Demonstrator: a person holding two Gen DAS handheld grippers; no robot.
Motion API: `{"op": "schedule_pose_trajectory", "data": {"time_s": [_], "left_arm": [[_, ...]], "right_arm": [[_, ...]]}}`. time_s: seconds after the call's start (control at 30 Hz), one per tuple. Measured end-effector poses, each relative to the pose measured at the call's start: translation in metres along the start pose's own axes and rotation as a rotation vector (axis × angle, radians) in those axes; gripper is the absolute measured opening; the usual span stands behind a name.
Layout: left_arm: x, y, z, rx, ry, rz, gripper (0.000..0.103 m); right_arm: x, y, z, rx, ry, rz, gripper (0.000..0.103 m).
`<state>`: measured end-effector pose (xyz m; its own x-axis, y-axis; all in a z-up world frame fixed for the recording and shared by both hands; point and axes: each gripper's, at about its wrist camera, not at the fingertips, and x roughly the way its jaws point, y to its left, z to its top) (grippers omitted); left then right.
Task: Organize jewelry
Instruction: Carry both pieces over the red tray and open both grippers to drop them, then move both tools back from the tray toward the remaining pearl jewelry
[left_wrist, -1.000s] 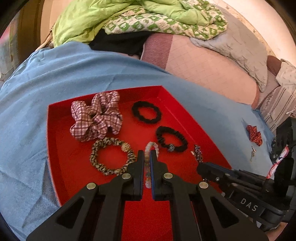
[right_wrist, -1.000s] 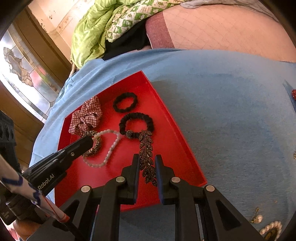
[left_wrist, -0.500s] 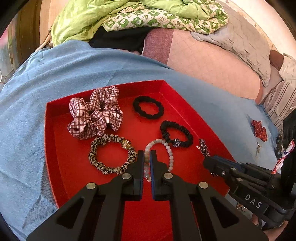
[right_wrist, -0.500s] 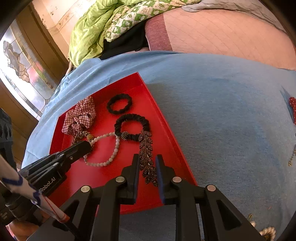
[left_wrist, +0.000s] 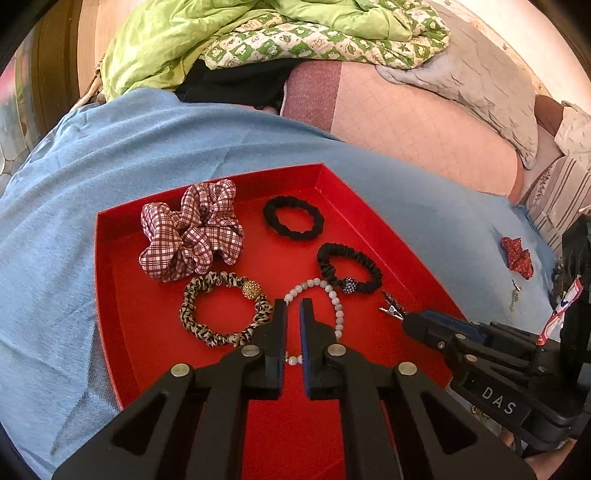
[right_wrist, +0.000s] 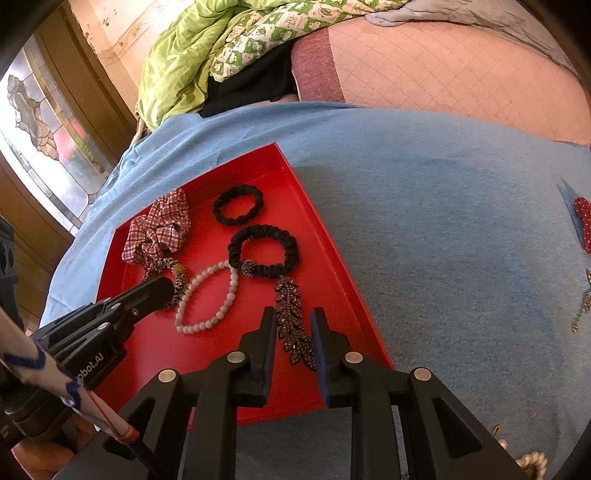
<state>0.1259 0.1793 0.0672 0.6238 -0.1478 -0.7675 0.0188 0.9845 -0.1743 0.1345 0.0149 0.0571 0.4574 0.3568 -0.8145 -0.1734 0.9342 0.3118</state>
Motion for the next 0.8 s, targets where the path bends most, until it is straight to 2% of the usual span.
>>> {"op": "schedule_pose_trajectory", "data": {"time_s": [0.1,0.33,0.47,0.63,0.8], "left_arm": [[-0.003,-0.001,0.0,0.0,-0.011,0.005,0.027],[-0.008,-0.005,0.002,0.02,-0.028,0.026,0.03],[-0.012,-0.006,0.002,0.029,-0.05,0.048,0.04],[-0.017,-0.005,0.003,0.033,-0.064,0.06,0.041],[-0.02,-0.006,0.003,0.041,-0.077,0.076,0.049]], "right_arm": [[-0.001,0.0,0.0,0.005,0.001,0.004,0.021],[-0.004,0.0,-0.001,0.018,0.002,0.016,0.021],[-0.011,0.0,0.0,0.022,-0.01,0.028,0.022],[-0.02,0.0,0.0,0.03,-0.026,0.039,0.023],[-0.025,-0.002,0.0,0.044,-0.032,0.047,0.025]]}}
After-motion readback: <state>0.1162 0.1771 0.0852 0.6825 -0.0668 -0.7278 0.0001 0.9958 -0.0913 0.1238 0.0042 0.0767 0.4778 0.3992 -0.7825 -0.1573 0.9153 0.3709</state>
